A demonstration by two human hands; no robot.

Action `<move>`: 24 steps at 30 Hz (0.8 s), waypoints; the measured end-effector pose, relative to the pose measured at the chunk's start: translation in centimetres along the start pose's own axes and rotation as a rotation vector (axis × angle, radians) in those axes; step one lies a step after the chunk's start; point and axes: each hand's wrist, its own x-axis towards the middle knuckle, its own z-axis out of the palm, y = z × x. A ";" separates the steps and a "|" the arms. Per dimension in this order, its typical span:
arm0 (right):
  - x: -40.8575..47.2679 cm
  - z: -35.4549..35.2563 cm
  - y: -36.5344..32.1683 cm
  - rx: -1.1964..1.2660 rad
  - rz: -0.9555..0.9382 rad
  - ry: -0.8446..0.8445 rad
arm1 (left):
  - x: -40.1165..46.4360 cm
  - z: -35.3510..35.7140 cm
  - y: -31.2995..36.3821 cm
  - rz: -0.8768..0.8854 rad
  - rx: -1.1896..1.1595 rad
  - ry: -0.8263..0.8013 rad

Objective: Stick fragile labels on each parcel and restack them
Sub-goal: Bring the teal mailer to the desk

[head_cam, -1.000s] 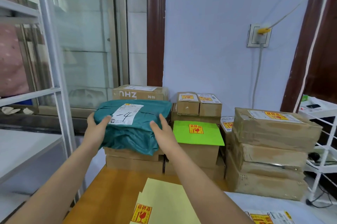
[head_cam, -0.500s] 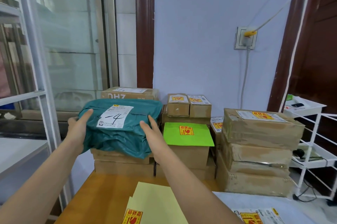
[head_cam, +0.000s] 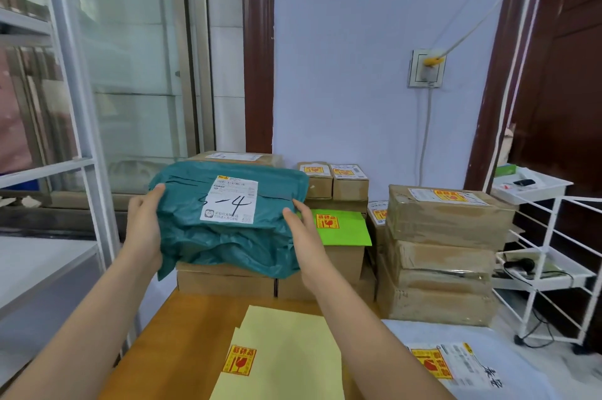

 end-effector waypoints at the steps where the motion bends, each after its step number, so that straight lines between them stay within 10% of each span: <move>1: -0.6 -0.5 -0.2 0.003 0.005 0.012 | -0.7 0.1 0.0 0.006 -0.010 -0.011; 24: -13.1 -14.8 -2.1 -0.074 -0.167 0.414 | -16.3 7.8 -6.6 -0.155 -0.054 -0.353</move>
